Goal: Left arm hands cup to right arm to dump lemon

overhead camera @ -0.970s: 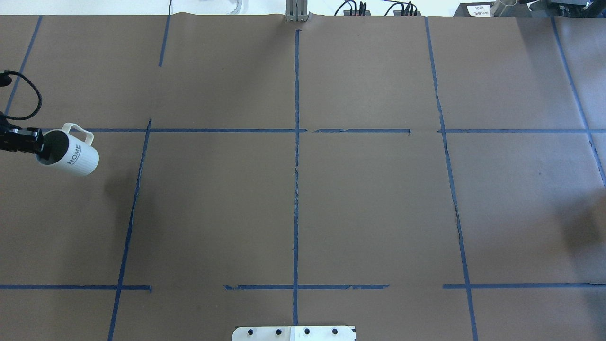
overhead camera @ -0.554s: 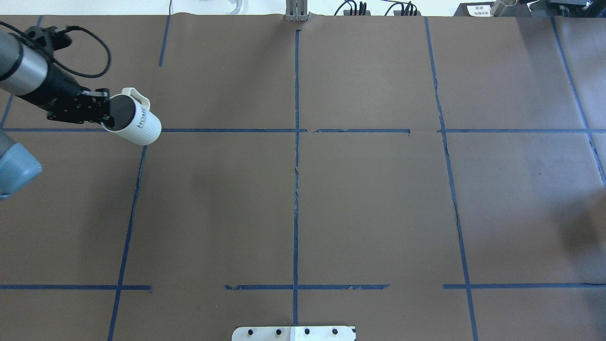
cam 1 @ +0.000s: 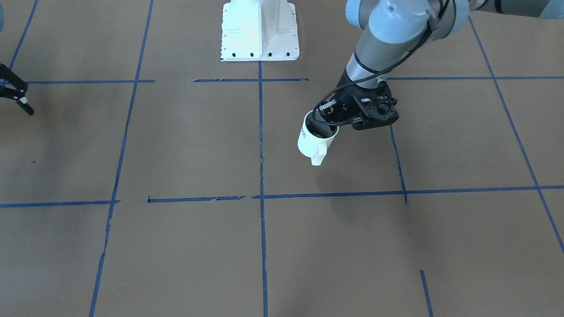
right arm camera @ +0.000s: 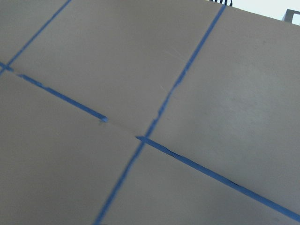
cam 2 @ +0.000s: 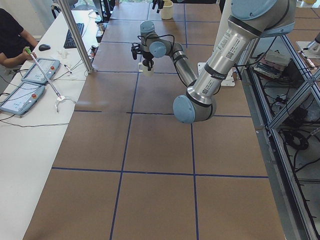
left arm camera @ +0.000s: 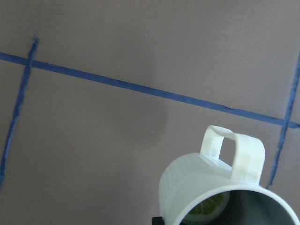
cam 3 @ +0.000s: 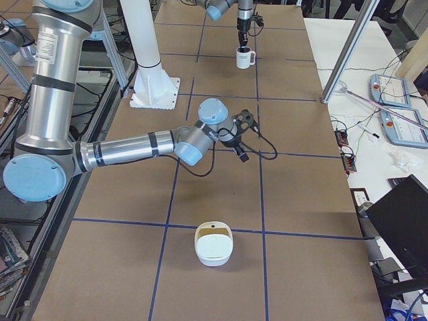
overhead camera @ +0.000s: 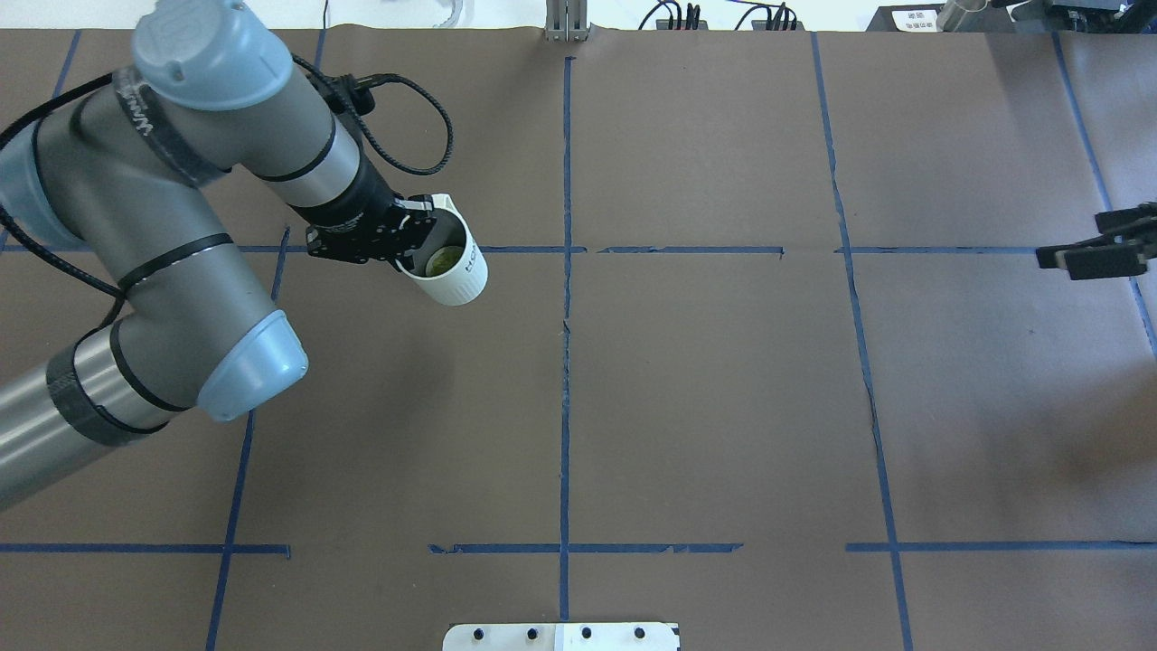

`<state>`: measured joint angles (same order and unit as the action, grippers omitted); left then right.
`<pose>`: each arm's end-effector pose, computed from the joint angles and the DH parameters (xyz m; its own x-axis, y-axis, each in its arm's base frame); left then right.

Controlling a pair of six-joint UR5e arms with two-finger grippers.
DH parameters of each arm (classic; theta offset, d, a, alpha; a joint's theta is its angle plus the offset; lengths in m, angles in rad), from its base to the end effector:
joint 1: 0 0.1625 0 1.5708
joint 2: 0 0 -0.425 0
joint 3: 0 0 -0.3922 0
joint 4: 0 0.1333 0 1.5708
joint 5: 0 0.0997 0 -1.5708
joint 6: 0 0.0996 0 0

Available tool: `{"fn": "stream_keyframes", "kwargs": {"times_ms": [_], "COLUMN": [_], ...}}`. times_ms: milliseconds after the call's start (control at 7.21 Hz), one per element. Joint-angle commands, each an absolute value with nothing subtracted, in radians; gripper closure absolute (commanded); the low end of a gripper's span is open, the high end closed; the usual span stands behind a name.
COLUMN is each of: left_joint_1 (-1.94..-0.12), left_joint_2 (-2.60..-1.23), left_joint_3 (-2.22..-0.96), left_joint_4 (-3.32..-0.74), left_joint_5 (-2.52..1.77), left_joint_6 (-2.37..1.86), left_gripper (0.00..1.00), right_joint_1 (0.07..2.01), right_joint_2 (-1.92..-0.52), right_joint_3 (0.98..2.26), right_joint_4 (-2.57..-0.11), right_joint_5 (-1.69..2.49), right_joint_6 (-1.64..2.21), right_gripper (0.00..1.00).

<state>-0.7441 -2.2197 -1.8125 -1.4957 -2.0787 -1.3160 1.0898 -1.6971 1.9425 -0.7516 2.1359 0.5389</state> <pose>0.4098 -0.4927 0.1833 0.5715 -0.2268 -0.7886 0.1935 0.9712 -0.1391 -0.1368 -0.4349 0.4424 0.5717 -0.4711 0.6717 -0.0805 0.7825 0.6174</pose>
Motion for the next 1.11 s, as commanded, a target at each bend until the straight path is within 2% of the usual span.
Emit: {"fn": "stream_keyframes", "kwargs": {"times_ms": [0, 139, 416, 554, 693, 970], "left_joint_1": [-0.704, -0.704, -0.701, -0.701, -0.703, -0.701], "left_joint_2": [-2.339, -2.374, -2.414, -2.486, -2.579, -2.600], "left_joint_3": [-1.761, -1.734, -1.700, -1.618, -1.544, -1.545], "left_joint_4": [-1.412, -1.388, -1.376, -1.364, -1.297, -1.289], "left_joint_5": [-2.006, -2.011, -2.019, -2.019, -2.028, -2.142], "left_joint_6": [-1.373, -1.425, -1.425, -1.425, -1.427, -1.511], "left_gripper": [1.00, 1.00, 1.00, 1.00, 1.00, 1.00], "right_joint_1": [0.915, 0.791, 0.463, 0.342, 0.242, 0.149], "right_joint_2": [-1.591, -1.577, -1.528, -1.487, -1.429, -1.283], "right_joint_3": [1.965, 2.017, 2.028, 2.019, 1.993, 1.890], "right_joint_4": [-0.703, -0.703, -0.704, -0.707, -0.710, -0.709], "right_joint_5": [1.963, 1.781, 1.257, 1.101, 0.962, 0.800], "right_joint_6": [0.673, 0.683, 0.738, 0.739, 0.739, 0.738], "right_gripper": [0.00, 0.00, 0.00, 0.00, 0.00, 0.01]}}
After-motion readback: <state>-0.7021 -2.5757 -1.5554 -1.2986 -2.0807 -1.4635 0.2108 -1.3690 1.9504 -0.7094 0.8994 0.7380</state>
